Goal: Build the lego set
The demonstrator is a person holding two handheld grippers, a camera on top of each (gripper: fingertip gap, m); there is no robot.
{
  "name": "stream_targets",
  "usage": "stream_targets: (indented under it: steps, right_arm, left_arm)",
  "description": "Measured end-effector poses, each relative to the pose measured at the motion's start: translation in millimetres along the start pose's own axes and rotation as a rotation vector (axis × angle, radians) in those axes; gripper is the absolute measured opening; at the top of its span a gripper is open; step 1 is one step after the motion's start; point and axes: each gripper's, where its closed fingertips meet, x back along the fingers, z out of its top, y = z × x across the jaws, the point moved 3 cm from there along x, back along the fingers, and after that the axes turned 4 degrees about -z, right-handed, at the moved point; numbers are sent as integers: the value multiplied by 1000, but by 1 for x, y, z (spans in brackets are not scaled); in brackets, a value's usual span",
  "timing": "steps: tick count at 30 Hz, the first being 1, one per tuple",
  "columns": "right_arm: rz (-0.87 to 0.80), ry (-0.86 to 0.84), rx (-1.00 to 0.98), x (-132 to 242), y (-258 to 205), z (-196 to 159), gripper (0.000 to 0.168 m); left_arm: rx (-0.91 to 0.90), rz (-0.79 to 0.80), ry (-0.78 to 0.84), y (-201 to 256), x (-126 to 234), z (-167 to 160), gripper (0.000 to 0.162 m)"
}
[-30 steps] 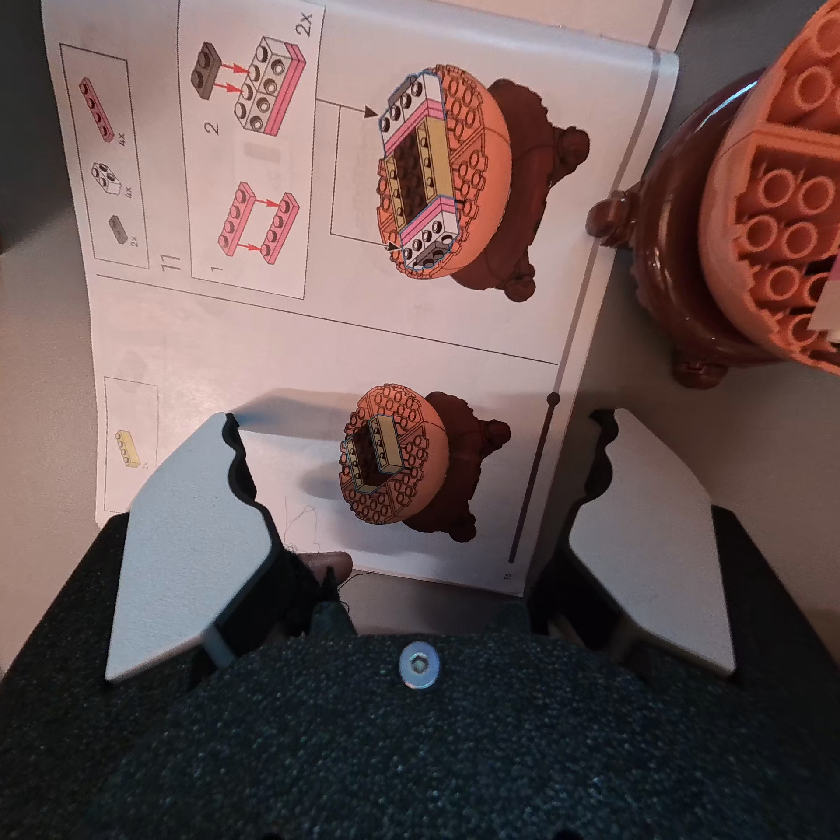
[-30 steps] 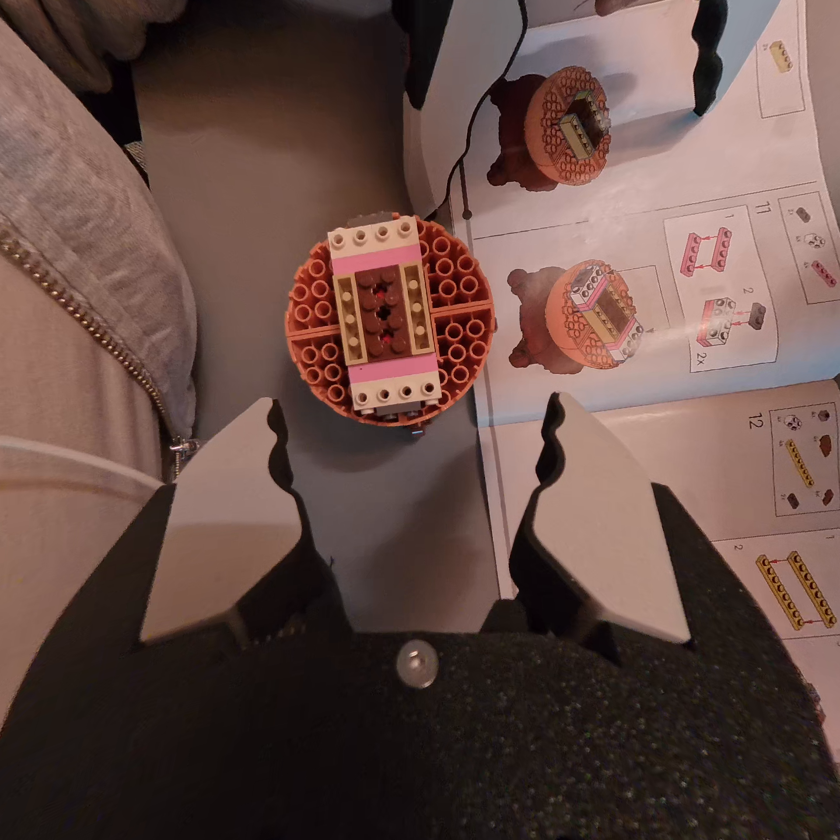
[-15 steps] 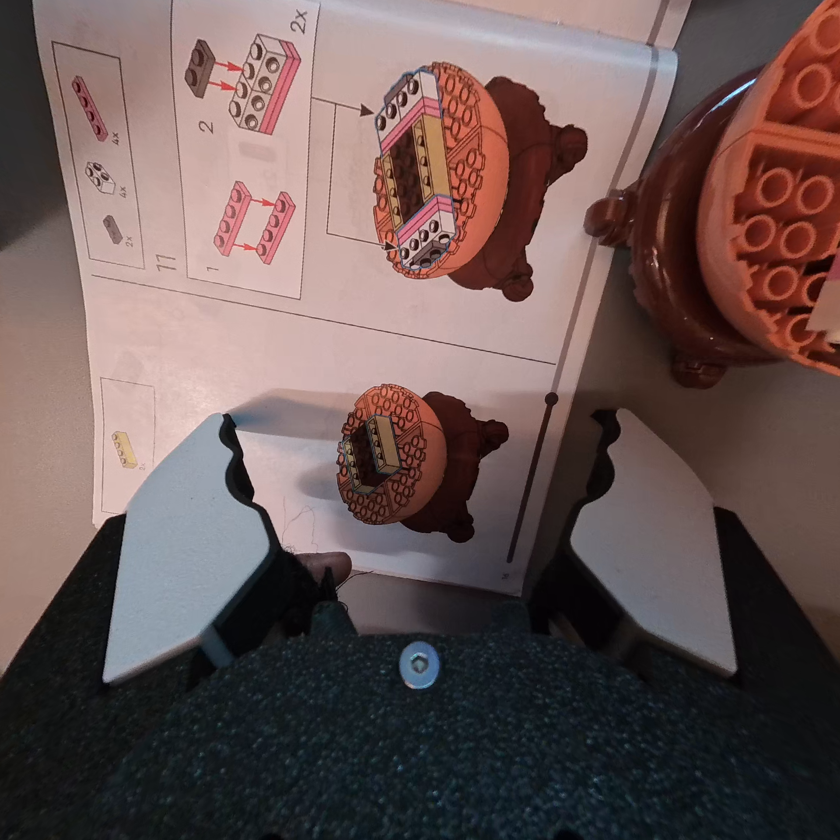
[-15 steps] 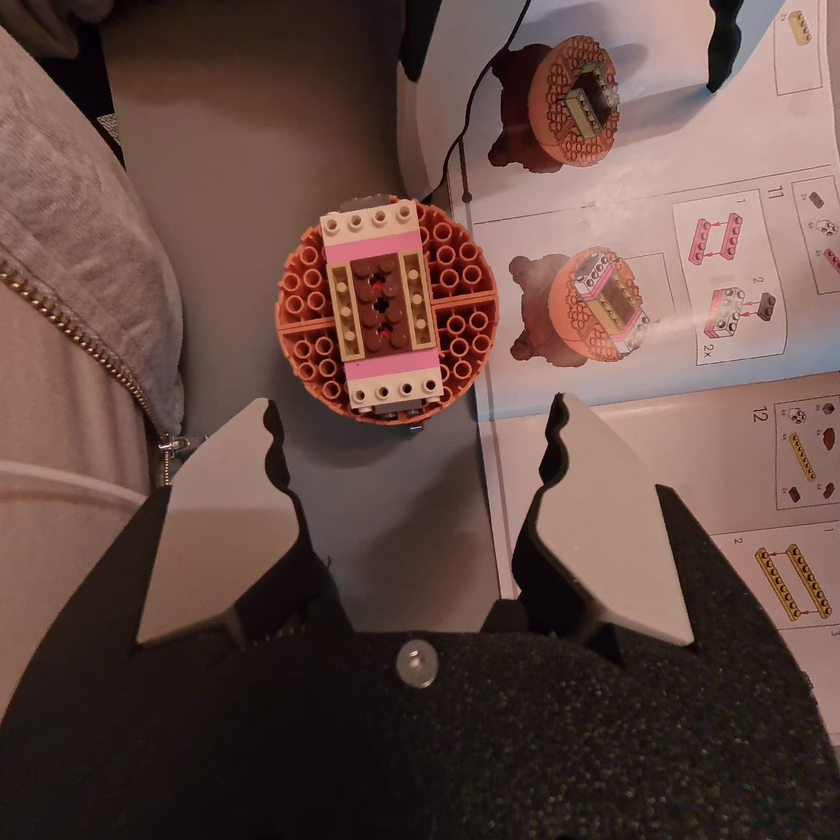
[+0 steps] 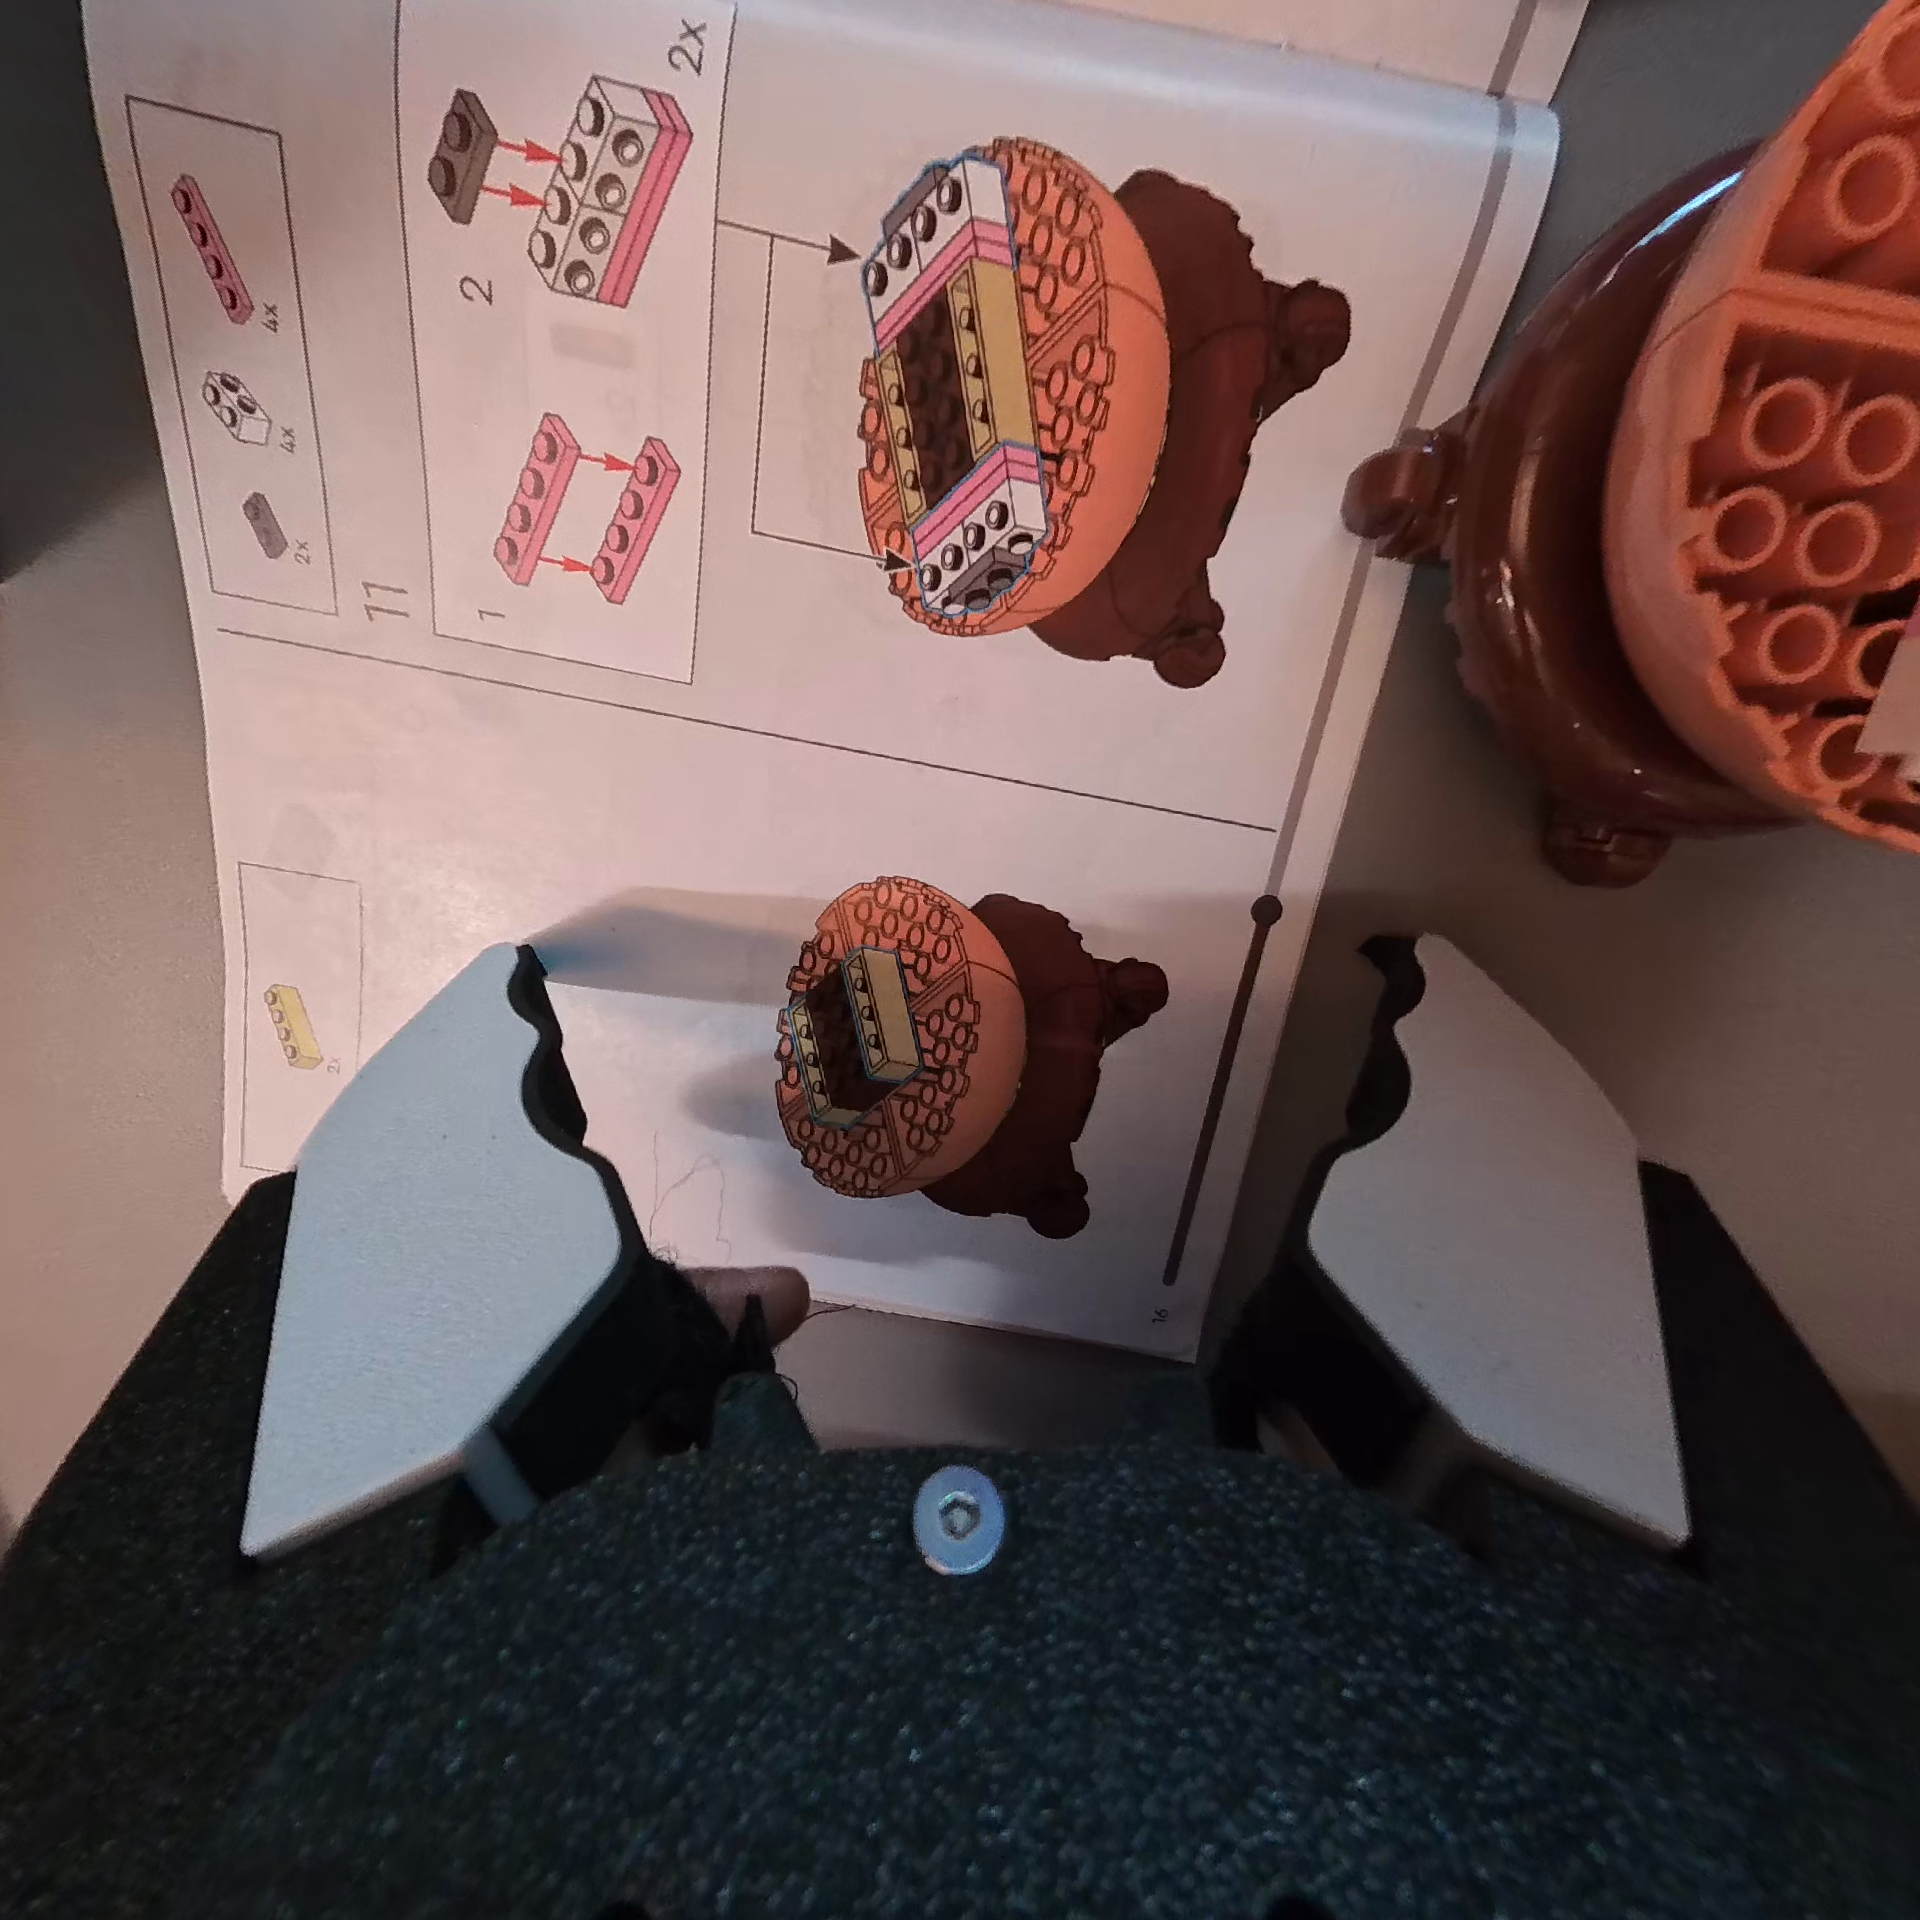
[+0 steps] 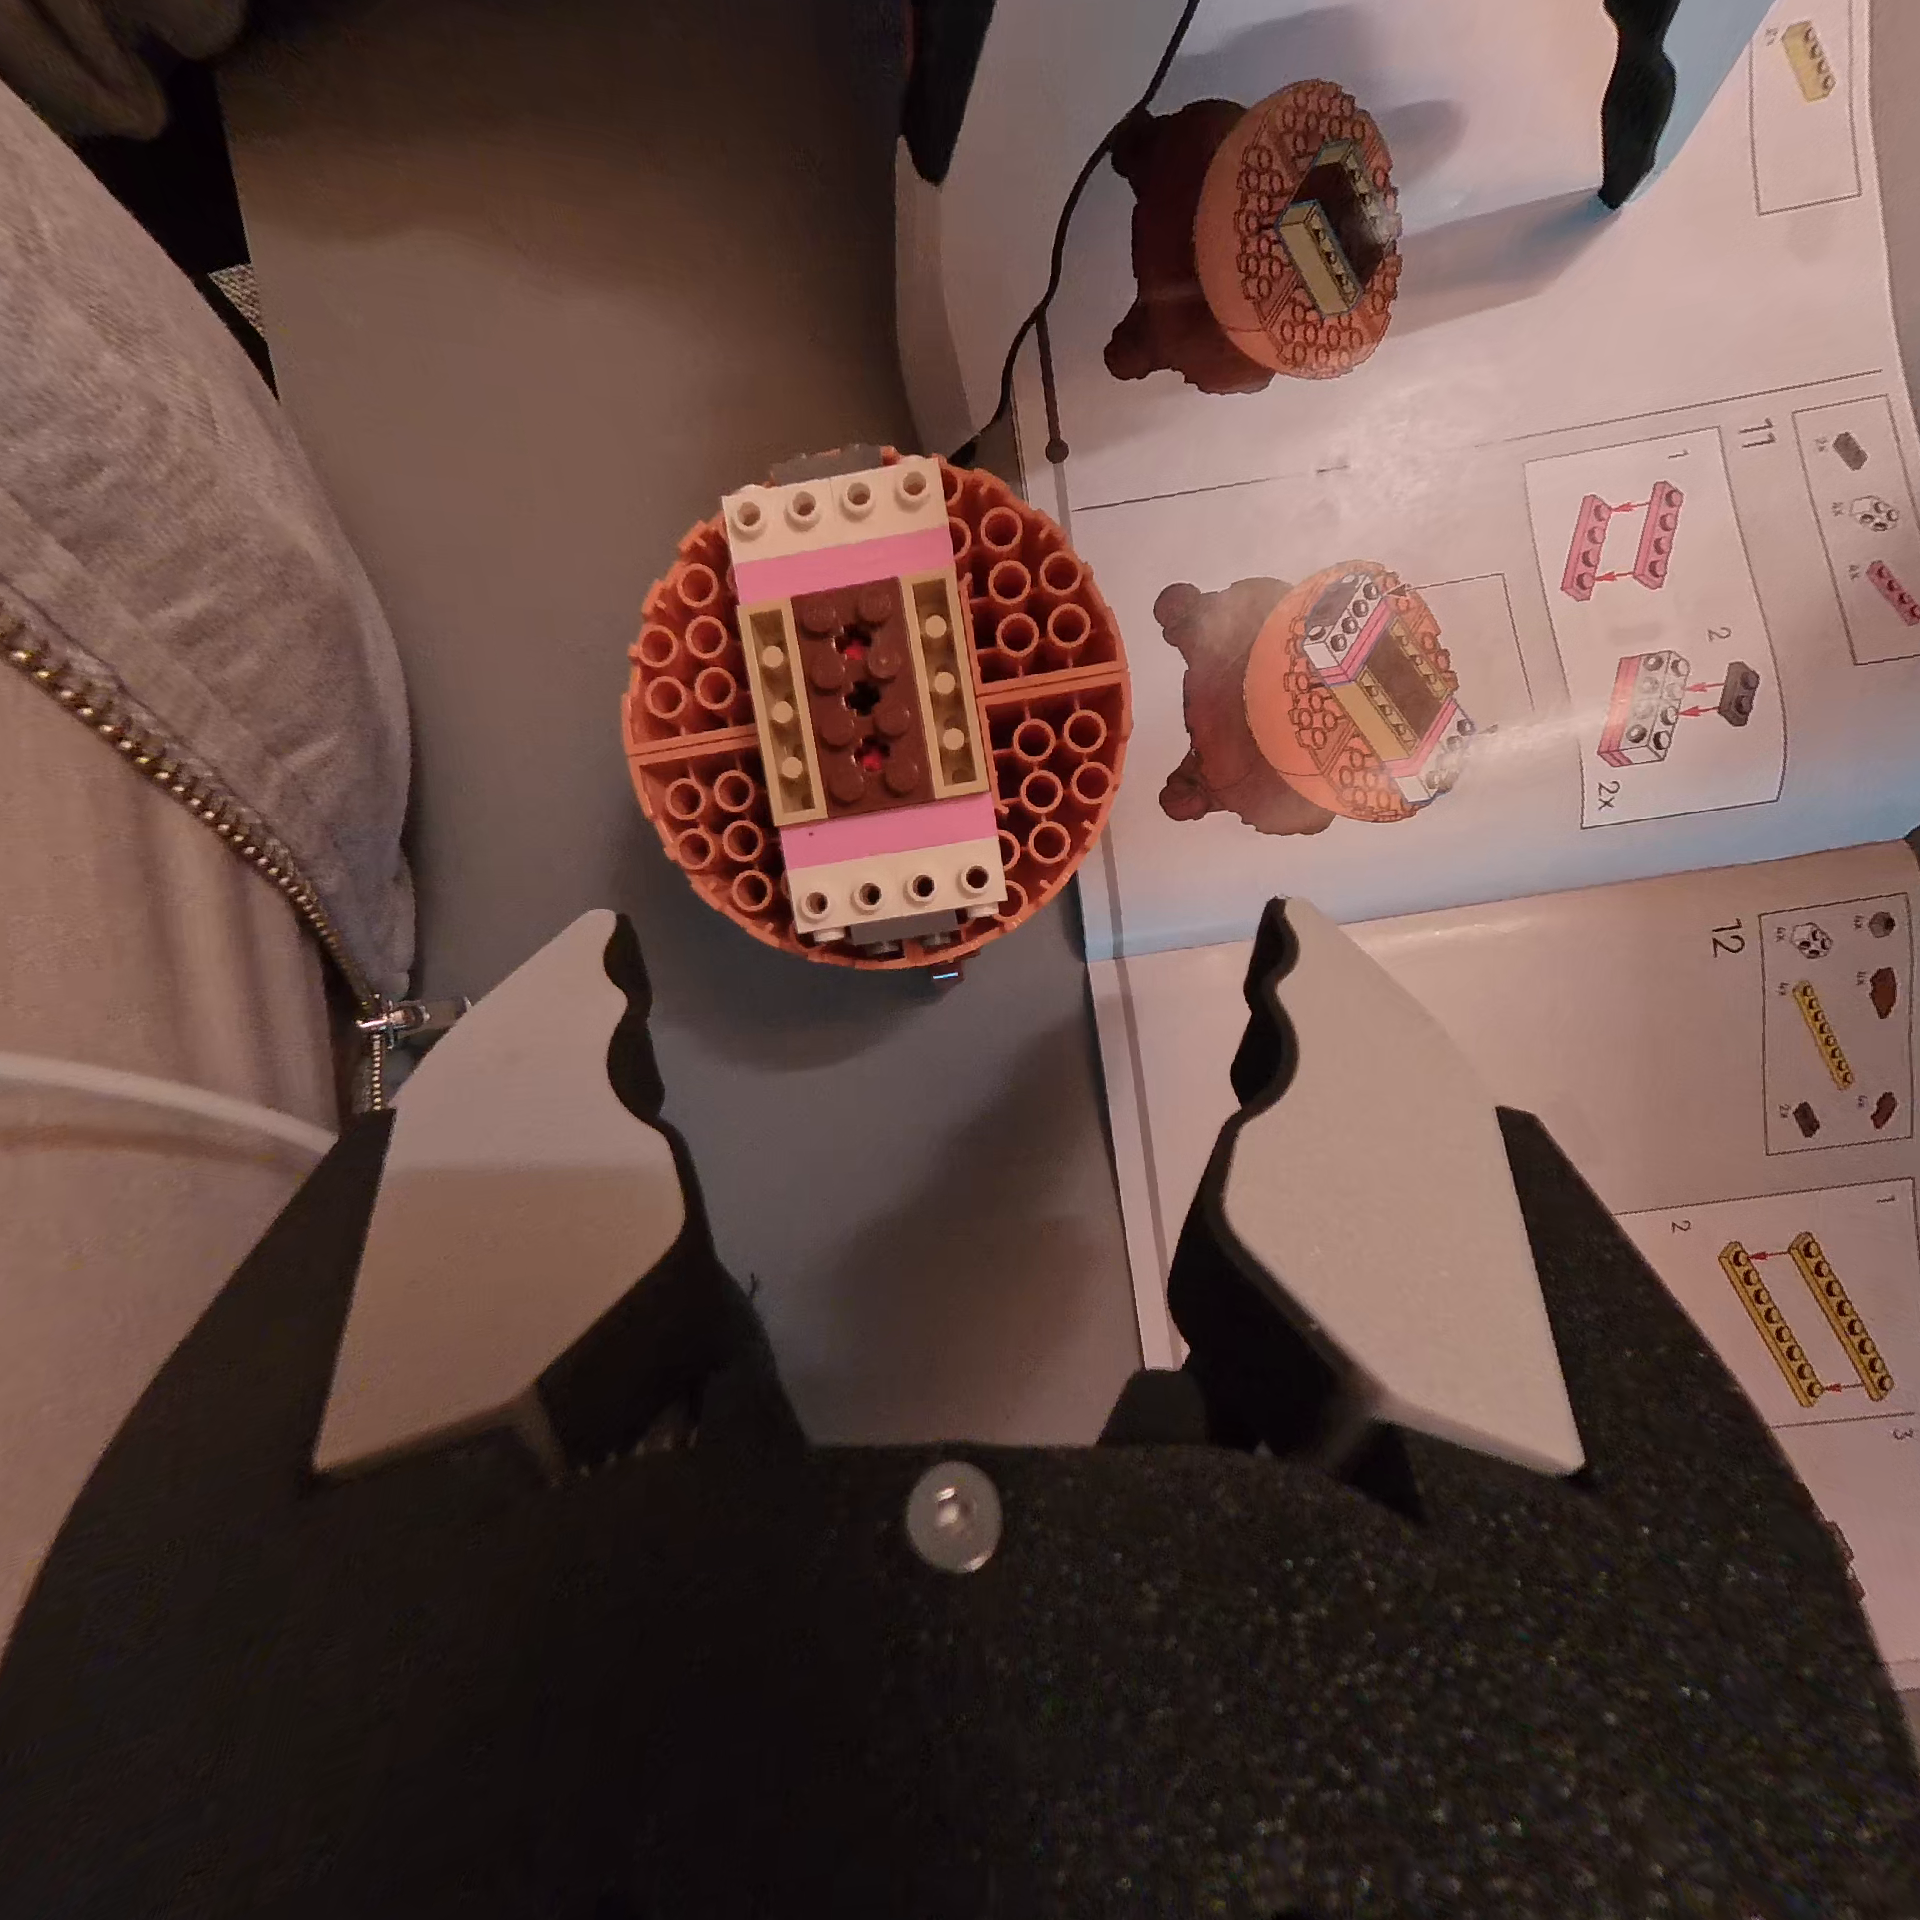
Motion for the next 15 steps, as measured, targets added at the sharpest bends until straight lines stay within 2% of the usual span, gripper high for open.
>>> stream_targets:
  steps: [15]
  right_arm:
    - [-7,17,4,3,-2,2,108]
  left_arm:
    - [64,9,-9,-29,7,-2,144]
